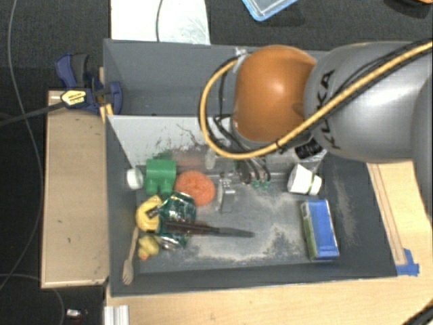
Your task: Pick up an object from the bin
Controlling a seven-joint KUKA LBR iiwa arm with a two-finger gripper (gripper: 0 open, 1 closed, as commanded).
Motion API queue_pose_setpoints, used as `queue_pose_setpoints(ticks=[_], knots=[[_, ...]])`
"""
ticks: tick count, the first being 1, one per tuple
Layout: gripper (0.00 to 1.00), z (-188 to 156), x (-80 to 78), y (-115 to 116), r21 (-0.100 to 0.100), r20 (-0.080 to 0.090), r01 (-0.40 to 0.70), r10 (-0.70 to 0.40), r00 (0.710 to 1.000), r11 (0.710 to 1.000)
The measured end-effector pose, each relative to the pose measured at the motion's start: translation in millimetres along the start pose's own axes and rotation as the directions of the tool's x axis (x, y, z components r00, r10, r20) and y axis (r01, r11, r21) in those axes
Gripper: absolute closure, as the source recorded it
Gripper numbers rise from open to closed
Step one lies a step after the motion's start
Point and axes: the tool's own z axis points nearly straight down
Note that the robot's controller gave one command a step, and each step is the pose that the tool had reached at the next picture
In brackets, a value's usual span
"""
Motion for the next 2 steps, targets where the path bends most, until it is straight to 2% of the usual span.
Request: queue_pose_setpoints(ticks=[1,2], knots=[[0.0,43,0.4,12,-0.003,0.007,-0.086,0.086,0.996,0.996],[0.0,68,4.0,6,-0.001,0.005,0.139,-0.139,0.99,0.99]])
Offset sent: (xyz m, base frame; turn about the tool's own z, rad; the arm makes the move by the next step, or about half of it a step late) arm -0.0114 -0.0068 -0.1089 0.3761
